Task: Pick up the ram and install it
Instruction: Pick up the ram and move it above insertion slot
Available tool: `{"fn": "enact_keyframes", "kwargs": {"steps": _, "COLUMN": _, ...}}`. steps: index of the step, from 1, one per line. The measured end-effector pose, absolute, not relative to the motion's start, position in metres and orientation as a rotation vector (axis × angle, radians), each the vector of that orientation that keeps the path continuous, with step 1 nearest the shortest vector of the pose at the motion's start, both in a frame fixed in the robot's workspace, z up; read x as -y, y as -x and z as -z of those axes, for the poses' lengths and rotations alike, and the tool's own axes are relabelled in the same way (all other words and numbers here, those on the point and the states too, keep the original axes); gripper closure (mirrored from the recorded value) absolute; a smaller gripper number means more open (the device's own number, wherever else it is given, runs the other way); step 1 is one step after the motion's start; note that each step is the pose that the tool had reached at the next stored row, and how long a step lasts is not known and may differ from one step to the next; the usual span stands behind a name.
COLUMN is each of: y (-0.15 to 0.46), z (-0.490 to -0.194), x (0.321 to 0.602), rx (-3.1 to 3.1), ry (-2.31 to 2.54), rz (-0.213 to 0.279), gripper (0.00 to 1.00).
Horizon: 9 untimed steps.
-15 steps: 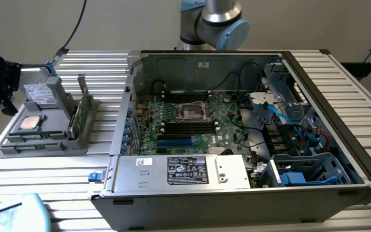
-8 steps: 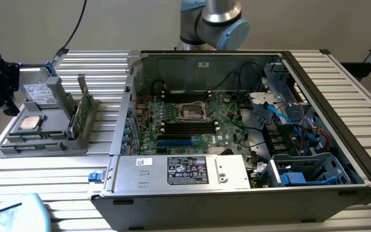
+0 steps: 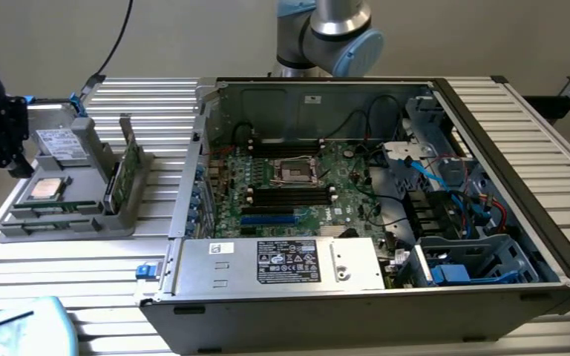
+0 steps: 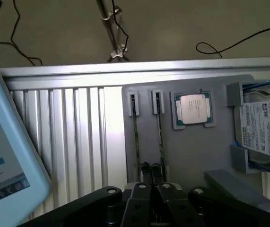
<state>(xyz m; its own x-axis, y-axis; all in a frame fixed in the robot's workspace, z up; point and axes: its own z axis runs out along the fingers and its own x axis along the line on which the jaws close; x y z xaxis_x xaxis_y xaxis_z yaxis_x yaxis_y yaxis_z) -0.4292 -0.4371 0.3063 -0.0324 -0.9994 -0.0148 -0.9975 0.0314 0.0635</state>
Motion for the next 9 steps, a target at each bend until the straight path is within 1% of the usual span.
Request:
{"fn": "enact_keyframes", "kwargs": {"steps": 4, "y": 0.4293, "z": -0.3042, "x": 0.437, "rx": 2.154, "ry": -2.247, "rz": 0.099, "gripper": 0.9}}
{"fn": "enact_keyframes", "kwargs": {"steps": 9, "y": 0.4293, "z": -0.3041, "x": 0.4371, "rx": 2.128, "ry": -2.272, "rz": 0.1, "gripper": 0.9}}
